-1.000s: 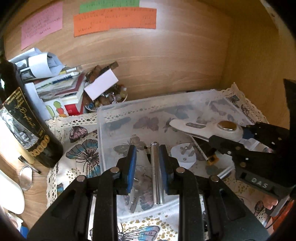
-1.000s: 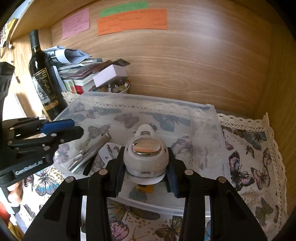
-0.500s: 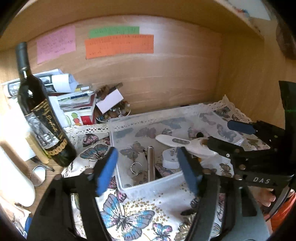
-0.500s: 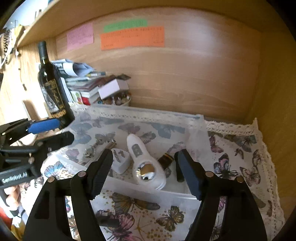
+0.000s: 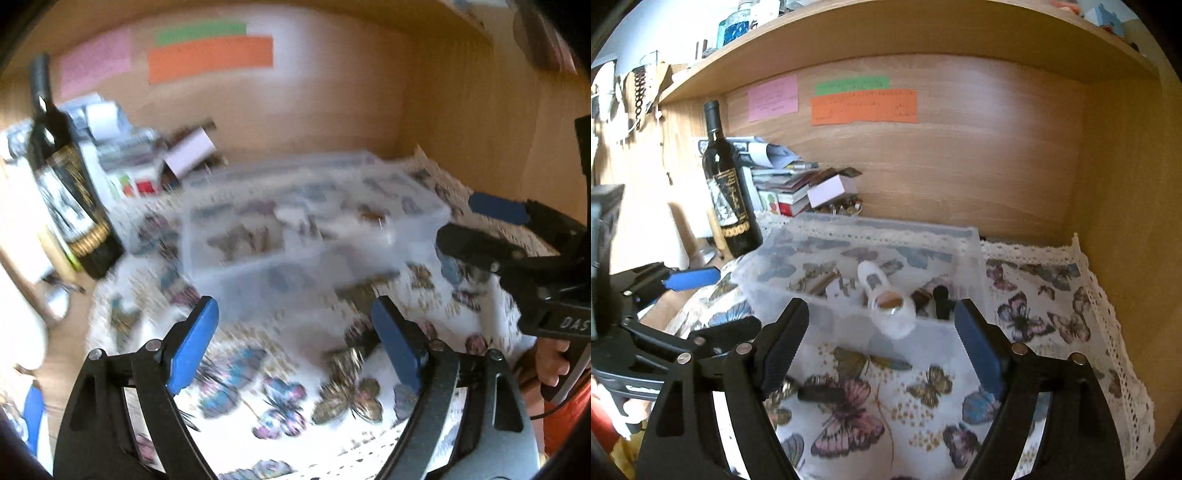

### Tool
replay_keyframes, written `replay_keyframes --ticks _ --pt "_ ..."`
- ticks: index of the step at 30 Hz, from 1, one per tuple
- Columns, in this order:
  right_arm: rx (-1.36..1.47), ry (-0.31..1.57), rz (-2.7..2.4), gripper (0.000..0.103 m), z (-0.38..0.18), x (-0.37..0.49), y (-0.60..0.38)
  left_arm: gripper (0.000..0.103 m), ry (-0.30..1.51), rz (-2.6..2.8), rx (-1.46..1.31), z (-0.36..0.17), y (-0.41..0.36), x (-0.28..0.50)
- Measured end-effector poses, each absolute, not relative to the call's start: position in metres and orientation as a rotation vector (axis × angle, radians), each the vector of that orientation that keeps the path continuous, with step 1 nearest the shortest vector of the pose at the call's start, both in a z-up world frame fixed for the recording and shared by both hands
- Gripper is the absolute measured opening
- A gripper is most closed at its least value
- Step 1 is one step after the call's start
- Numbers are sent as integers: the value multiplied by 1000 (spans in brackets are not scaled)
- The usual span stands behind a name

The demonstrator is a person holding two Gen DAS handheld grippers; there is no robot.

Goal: Organize rigid objects
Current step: 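Grasp the brass bell-shaped piece with the left gripper while the right gripper grasps the small black part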

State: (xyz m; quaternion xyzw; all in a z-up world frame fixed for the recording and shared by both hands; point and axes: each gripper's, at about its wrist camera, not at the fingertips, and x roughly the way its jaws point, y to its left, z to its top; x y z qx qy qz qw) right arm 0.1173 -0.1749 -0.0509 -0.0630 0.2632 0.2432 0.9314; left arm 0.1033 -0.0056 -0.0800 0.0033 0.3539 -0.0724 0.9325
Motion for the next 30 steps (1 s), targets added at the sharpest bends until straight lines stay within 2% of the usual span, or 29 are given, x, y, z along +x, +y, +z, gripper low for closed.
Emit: replay_keyframes --ticks 2,4,6,7,8,11,24,25,27,30 --pt "-139 555 488 80 -59 115 -177 85 776 -167 -8 -93 -9 107" --pt "-148 577 481 80 -67 114 -180 78 821 -195 -24 -104 -12 109" --pt "-148 605 477 80 -75 114 -183 66 857 -216 -28 -113 -15 111" --pt "-146 616 477 80 -78 114 -185 65 874 -228 -32 -117 -17 112" --pt "-144 633 479 80 -83 115 -186 60 882 -233 -35 -119 -19 112" --pt "-142 677 493 80 -95 115 -185 33 894 -249 -28 -122 -23 112" --pt "-203 802 614 79 -121 121 -140 33 775 -163 -72 -98 19 76" --pt "-211 812 620 77 -123 122 -137 33 770 -160 -75 -97 22 75" --pt "-238 838 621 67 -128 124 -129 33 761 -153 -78 -96 26 71" --pt "-281 850 614 61 -132 125 -120 33 749 -154 -81 -93 31 66"
